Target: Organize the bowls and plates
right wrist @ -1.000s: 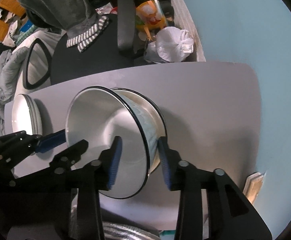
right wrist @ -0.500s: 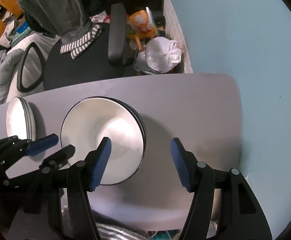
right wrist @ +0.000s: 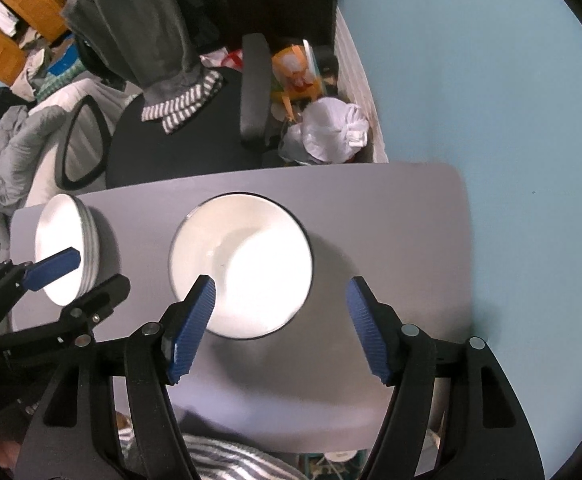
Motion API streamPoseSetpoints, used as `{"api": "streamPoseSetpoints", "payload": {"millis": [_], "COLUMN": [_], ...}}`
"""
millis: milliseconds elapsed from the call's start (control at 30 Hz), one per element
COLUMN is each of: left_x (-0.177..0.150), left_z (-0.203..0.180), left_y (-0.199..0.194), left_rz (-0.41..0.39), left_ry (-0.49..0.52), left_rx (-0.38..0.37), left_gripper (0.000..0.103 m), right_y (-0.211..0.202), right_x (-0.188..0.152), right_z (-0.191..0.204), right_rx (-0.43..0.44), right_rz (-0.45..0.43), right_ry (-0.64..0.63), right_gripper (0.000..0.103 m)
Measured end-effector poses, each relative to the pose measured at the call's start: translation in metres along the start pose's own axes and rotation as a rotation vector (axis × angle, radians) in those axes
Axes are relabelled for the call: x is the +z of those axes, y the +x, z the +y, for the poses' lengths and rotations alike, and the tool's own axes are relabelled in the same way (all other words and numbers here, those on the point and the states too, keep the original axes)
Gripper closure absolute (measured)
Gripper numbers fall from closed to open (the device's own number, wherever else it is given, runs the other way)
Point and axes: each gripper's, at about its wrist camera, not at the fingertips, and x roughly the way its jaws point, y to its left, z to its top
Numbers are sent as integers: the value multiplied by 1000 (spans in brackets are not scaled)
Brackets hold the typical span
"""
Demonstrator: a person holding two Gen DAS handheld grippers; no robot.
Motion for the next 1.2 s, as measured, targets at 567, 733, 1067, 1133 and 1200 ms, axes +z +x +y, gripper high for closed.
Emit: {"api": "streamPoseSetpoints", "payload": {"millis": [567, 733, 1067, 1133, 1200], "left_x": [-38, -48, -63, -64, -65], "left_z": [47, 57, 69, 68, 67], "left_y": [-61, -71, -78, -76, -74], "left_rz": [-129, -133, -120, -113, -102], "left_ry": [-57, -70, -92, -81, -74], "left_rx": [51, 62, 85, 88, 92], "left_gripper": [25, 25, 23, 23, 23], "right_y": [-31, -35, -35, -35, -34], "right_x": [-19, -25, -44, -46, -47], "right_z": [51, 62, 78, 78, 76], "right_rx": [68, 75, 88, 85, 83], "right_rz": [-51, -69, -87, -87, -85], "right_ry": [-81, -98, -145, -149, -147], "right_gripper": [33, 33, 33, 33, 33]}}
